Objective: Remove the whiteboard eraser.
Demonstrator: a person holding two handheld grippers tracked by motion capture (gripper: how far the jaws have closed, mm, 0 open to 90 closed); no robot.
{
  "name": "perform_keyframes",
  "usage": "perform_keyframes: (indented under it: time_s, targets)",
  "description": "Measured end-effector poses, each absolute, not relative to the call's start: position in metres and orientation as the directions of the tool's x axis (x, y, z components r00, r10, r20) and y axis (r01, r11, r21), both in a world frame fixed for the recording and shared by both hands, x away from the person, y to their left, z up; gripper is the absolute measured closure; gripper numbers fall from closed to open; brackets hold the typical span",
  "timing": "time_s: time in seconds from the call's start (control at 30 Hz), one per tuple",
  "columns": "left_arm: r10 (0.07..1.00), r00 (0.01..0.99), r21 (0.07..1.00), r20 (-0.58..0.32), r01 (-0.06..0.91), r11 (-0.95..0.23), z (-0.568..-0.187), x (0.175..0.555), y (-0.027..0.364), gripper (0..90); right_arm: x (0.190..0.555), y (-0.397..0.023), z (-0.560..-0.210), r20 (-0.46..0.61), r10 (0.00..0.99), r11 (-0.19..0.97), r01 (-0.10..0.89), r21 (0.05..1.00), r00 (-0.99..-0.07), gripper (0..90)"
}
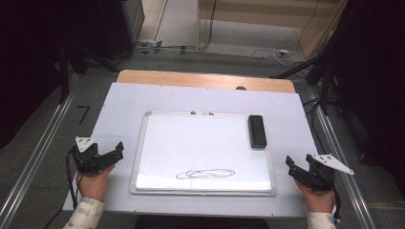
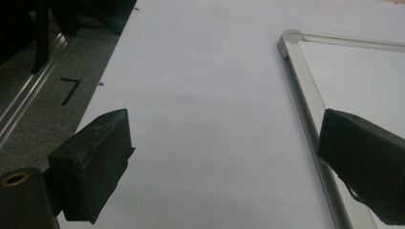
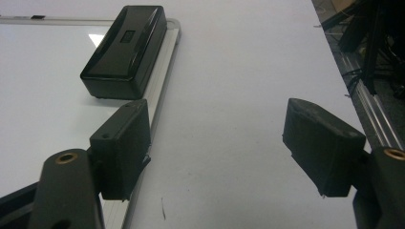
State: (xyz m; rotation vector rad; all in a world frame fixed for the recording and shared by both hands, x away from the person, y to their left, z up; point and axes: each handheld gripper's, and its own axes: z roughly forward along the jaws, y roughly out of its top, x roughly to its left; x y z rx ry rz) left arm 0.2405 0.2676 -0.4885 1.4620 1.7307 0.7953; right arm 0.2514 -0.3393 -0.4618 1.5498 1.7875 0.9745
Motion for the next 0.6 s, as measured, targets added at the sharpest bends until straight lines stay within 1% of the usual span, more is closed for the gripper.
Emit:
perform_keyframes:
  time_s: [0.13, 0.6]
  targets:
    - [0.987, -0.091, 0.825, -0.13, 0.542, 0.159, -0.49, 0.242, 0.266, 5.2, 0.254, -0.337, -0.463, 0.034, 0.985, 0.071, 0.577, 0.814, -0.169, 23.6]
    - [0.989, -0.081, 0.825, -0.12, 0.546, 0.145, -0.489, 0.241, 0.266, 5.2, 0.267, -0.325, -0.459, 0.028, 0.982, 0.085, 0.567, 0.819, -0.188, 23.6]
